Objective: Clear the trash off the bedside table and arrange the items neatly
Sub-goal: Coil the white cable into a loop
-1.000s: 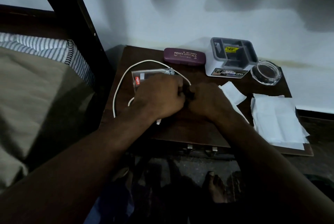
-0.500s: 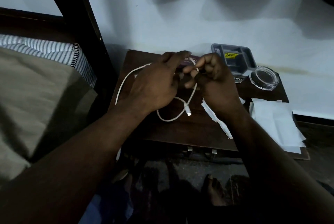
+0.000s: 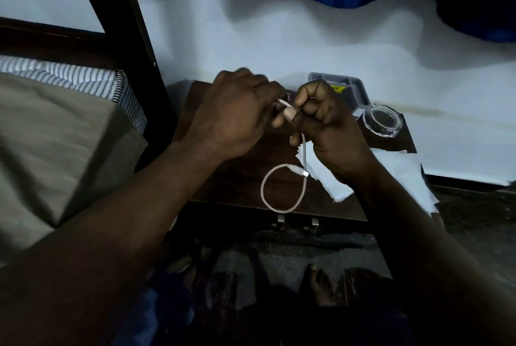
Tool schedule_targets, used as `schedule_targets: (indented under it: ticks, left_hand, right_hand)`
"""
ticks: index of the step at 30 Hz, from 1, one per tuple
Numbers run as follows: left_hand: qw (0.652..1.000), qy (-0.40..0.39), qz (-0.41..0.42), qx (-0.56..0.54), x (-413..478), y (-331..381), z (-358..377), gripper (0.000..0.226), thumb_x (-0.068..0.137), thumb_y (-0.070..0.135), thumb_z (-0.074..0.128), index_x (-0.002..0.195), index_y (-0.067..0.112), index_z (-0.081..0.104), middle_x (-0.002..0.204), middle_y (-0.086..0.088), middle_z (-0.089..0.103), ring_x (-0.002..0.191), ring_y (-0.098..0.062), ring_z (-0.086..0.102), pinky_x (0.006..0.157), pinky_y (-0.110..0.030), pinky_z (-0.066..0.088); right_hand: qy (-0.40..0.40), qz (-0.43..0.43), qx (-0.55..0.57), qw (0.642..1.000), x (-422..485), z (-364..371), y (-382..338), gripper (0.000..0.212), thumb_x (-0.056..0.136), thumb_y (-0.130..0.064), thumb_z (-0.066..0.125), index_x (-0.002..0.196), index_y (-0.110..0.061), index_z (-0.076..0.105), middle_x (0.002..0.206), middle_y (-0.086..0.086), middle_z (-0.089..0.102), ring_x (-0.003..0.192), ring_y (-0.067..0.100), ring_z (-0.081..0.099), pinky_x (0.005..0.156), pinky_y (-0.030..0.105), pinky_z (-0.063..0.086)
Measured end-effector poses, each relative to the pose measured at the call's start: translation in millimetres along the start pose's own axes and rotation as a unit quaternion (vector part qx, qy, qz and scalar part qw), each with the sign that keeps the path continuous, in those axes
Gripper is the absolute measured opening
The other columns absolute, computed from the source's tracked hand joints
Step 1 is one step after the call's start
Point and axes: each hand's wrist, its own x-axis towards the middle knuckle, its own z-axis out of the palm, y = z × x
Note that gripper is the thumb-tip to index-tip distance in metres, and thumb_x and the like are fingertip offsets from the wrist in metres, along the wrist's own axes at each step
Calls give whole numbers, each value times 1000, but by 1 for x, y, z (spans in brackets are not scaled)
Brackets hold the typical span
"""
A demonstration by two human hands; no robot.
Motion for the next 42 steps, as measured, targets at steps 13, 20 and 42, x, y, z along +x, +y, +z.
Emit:
schedule_targets:
  ticks: [13, 20, 42]
  left_hand:
    - [964, -34, -130, -231, 8, 8, -31, 17, 102, 29, 58, 110, 28, 73, 75, 14, 68, 74, -5, 62, 75, -34, 49]
    - [949, -55, -77, -301, 12, 28, -36, 25, 94, 41, 69, 119, 42, 69, 82, 13, 71, 64, 2, 59, 65, -21, 47]
    - [995, -85, 19, -50, 23, 62, -10, 49, 93, 21, 54, 142, 29, 57, 136, 3, 64, 124, -26, 57, 103, -46, 44]
  right_hand:
    - [-151, 168, -158, 961, -30, -50, -11, 16, 106, -11, 56, 102, -1, 69, 74, 14, 69, 57, 29, 61, 59, 32, 52]
    - [-98, 124, -75, 985, -25, -46, -28, 40, 112, -32, 45, 96, -7, 72, 55, 2, 46, 42, 9, 33, 42, 18, 28]
    - [-11, 152, -32, 988, -28, -64, -31, 25, 103, -30, 63, 94, -11, 76, 57, -4, 49, 46, 6, 30, 44, 17, 23]
